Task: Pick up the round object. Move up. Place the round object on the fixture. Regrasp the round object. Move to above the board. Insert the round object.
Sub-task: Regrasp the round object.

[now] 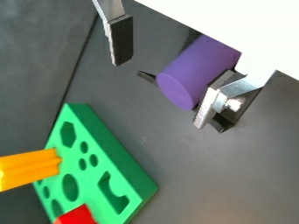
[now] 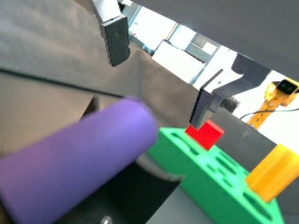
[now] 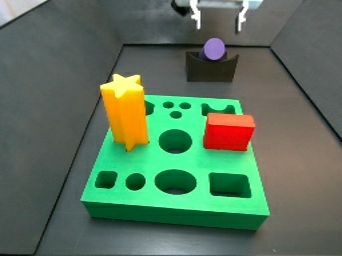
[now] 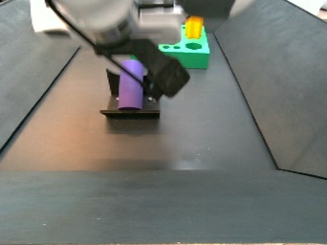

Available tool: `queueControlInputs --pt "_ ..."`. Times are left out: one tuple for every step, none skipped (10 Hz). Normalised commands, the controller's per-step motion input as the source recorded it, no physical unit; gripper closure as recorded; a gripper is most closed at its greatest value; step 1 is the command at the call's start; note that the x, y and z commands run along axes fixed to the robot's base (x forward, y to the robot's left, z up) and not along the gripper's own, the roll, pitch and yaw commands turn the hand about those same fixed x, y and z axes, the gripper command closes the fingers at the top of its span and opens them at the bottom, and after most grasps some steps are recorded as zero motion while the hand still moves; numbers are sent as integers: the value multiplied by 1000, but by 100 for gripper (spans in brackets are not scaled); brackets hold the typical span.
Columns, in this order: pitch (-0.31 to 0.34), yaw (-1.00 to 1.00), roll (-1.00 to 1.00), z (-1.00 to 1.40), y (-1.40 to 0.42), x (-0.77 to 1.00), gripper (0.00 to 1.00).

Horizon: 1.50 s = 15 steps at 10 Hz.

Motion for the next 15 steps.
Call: queueControlInputs --pt "17 -4 39 507 11 -34 0" --pt "25 -3 35 252 14 -33 0" --pt "44 26 1000 834 -733 -127 0" --pt "41 27 1000 674 -681 -105 0" --pt "35 26 1000 581 -593 -108 0" --pt "25 25 1000 318 -377 -106 0" --pt "23 25 1000 173 -265 -89 0" --pt "24 26 1000 44 -90 -30 0" --pt "28 26 1000 37 -42 -2 0" --pt "25 26 1000 21 -37 -4 0" --pt "23 27 1000 13 -34 -14 0" --pt "17 27 1000 8 -28 -25 0" --pt "10 28 1000 7 -25 -27 0" --pt "5 29 1000 7 -27 -27 0" --pt "2 29 1000 7 -23 -25 0"
